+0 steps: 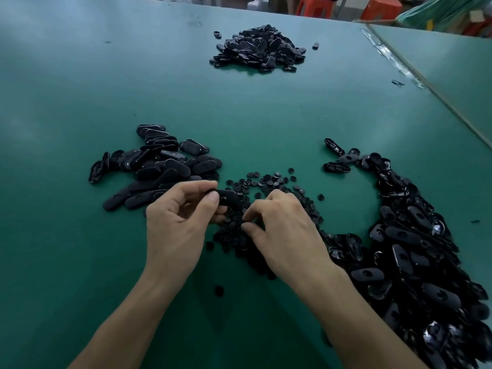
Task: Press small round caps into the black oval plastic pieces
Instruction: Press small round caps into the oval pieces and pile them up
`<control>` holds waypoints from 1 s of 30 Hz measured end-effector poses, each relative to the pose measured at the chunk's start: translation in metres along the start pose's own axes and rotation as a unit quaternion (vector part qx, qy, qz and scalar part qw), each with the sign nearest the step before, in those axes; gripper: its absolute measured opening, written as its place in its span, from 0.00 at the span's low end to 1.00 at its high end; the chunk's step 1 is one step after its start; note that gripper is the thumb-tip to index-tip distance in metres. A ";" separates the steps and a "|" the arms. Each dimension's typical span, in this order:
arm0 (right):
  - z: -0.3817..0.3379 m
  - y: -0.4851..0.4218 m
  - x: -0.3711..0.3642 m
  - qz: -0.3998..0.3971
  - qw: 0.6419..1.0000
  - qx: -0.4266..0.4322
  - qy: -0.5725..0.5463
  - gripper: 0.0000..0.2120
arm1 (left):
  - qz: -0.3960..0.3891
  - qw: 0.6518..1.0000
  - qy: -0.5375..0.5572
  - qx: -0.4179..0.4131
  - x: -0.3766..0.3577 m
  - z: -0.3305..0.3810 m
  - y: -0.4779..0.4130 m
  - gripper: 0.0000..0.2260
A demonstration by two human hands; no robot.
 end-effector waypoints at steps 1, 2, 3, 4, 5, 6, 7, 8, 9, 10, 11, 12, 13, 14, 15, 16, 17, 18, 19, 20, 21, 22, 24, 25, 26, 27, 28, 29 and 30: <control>0.000 -0.001 0.000 0.001 1.000 -0.001 -0.002 0.08 | -0.001 1.000 0.001 0.003 -0.001 -0.001 0.000 0.09; 0.001 -0.002 -0.001 0.001 1.000 -0.002 -0.004 0.07 | -0.004 1.000 0.003 0.006 -0.002 -0.001 0.001 0.10; 0.001 -0.002 -0.001 0.001 1.000 -0.002 -0.005 0.06 | -0.008 1.000 0.006 0.009 -0.004 -0.001 0.001 0.10; 0.001 -0.002 -0.001 0.001 1.000 -0.003 -0.004 0.06 | -0.013 1.000 0.009 0.010 -0.005 -0.001 0.002 0.10; 0.001 -0.002 -0.001 0.004 1.000 -0.003 -0.003 0.05 | -0.017 1.000 0.010 0.010 -0.006 -0.001 0.002 0.10; 0.000 -0.002 0.000 0.009 1.000 -0.002 -0.002 0.05 | -0.021 1.000 0.011 0.010 -0.007 0.000 0.002 0.10; 0.000 -0.001 0.001 0.015 1.000 -0.002 -0.002 0.05 | -0.023 1.000 0.011 0.011 -0.007 0.000 0.002 0.10; -0.001 0.000 0.001 0.021 1.000 -0.001 -0.002 0.05 | -0.023 1.000 0.012 0.011 -0.007 0.000 0.003 0.10; -0.002 0.000 0.003 0.029 1.000 0.001 -0.003 0.05 | -0.022 1.000 0.013 0.010 -0.007 0.000 0.003 0.10; -0.003 0.001 0.004 0.038 0.999 0.003 -0.005 0.06 | -0.020 1.000 0.013 0.009 -0.007 0.000 0.003 0.10; -0.004 0.003 0.006 0.047 0.999 0.005 -0.008 0.06 | -0.018 1.000 0.014 0.010 -0.007 -0.001 0.003 0.10; -0.004 0.003 0.007 0.052 0.999 0.006 -0.011 0.06 | -0.014 1.000 0.014 0.011 -0.006 -0.002 0.002 0.10; -0.004 0.004 0.008 0.052 0.999 0.008 -0.013 0.07 | -0.010 1.000 0.016 0.013 -0.005 -0.003 0.002 0.10; -0.005 0.004 0.007 0.048 0.999 0.011 -0.012 0.07 | -0.008 1.000 0.017 0.014 -0.004 -0.004 0.002 0.09; -0.005 0.004 0.006 0.041 0.999 0.015 -0.010 0.08 | -0.006 1.000 0.017 0.014 -0.003 -0.004 0.002 0.09; -0.006 0.003 0.005 0.033 0.999 0.019 -0.007 0.08 | -0.005 1.000 0.015 0.014 -0.003 -0.005 0.002 0.09; -0.006 0.003 0.004 0.026 0.999 0.022 -0.006 0.08 | -0.004 1.000 0.014 0.014 -0.003 -0.005 0.003 0.09; -0.006 0.002 0.003 0.021 1.000 0.022 -0.007 0.08 | -0.004 1.000 0.013 0.014 -0.003 -0.005 0.003 0.09; -0.005 0.001 0.002 0.018 1.000 0.022 -0.009 0.07 | -0.004 1.000 0.013 0.015 -0.003 -0.005 0.003 0.10; -0.005 0.000 0.001 0.016 1.000 0.022 -0.010 0.07 | -0.005 1.000 0.013 0.015 -0.003 -0.005 0.003 0.10; -0.004 0.000 0.000 0.014 1.000 0.023 -0.010 0.07 | -0.005 1.000 0.012 0.015 -0.003 -0.005 0.003 0.11; -0.004 -0.001 -0.001 0.010 1.000 0.024 -0.008 0.07 | -0.006 1.000 0.012 0.015 -0.003 -0.005 0.003 0.11; -0.003 -0.002 -0.003 0.009 1.000 0.026 -0.001 0.07 | -0.006 1.000 0.010 0.015 -0.004 -0.005 0.003 0.10; -0.003 -0.002 -0.003 0.011 1.000 0.026 0.001 0.07 | -0.005 1.000 0.010 0.016 -0.004 -0.005 0.003 0.10; -0.002 -0.002 -0.003 0.015 1.000 0.026 -0.001 0.07 | -0.004 1.000 0.011 0.017 -0.004 -0.005 0.003 0.10; -0.002 -0.002 -0.002 0.022 0.999 0.024 -0.007 0.07 | -0.003 1.000 0.013 0.018 -0.004 -0.005 0.003 0.09; -0.002 -0.002 0.000 0.033 0.999 0.024 -0.017 0.07 | -0.004 1.000 0.014 0.020 -0.004 -0.005 0.003 0.09; -0.001 -0.001 0.002 0.047 0.998 0.024 -0.031 0.06 | -0.005 1.000 0.014 0.020 -0.004 -0.005 0.003 0.09; -0.001 0.000 0.005 0.060 0.997 0.023 -0.052 0.06 | -0.007 1.000 0.013 0.020 -0.004 -0.005 0.003 0.10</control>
Point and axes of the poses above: each hand's wrist, its own y-axis away from the middle knuckle, its own x-axis out of the back of the hand, z = x × y, the point moved 8 cm from there along -y, towards the middle knuckle, and after that the axes turned 10 degrees about y, right-handed, at the moved point
